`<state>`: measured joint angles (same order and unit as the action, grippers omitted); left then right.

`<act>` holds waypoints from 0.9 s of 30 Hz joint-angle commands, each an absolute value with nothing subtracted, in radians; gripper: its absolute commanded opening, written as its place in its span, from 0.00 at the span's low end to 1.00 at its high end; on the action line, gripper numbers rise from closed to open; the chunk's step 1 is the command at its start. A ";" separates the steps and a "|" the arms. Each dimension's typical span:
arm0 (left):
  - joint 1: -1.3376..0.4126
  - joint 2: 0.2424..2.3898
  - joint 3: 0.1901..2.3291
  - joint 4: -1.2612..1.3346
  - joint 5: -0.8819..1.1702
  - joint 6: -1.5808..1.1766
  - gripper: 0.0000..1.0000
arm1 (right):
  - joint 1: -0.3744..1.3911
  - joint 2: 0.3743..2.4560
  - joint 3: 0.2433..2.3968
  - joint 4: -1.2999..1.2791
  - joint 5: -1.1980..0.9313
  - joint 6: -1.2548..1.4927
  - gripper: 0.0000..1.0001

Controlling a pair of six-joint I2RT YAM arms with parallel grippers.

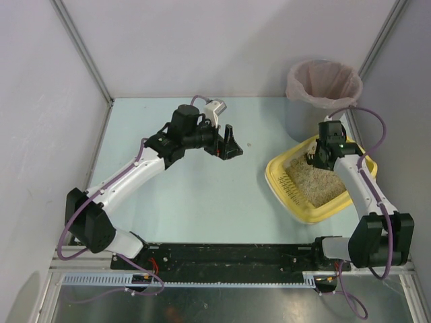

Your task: Clean the litter box

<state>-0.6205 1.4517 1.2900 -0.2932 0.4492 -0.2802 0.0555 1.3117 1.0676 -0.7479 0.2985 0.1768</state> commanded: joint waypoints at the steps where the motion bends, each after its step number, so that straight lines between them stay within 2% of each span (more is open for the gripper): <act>1: -0.617 1.431 1.298 -0.253 0.471 -0.282 0.97 | 0.038 1.307 0.986 -0.603 0.380 0.230 0.00; 12: -0.618 1.427 1.296 -0.252 0.471 -0.285 0.97 | 0.035 1.191 0.821 -0.414 0.354 0.357 0.00; 19: -0.617 1.430 1.293 -0.249 0.480 -0.296 0.97 | 0.031 1.053 0.681 -0.295 0.335 0.357 0.00; 27: -0.618 1.428 1.286 -0.233 0.523 -0.285 0.97 | 0.026 1.005 0.617 -0.180 0.270 0.354 0.00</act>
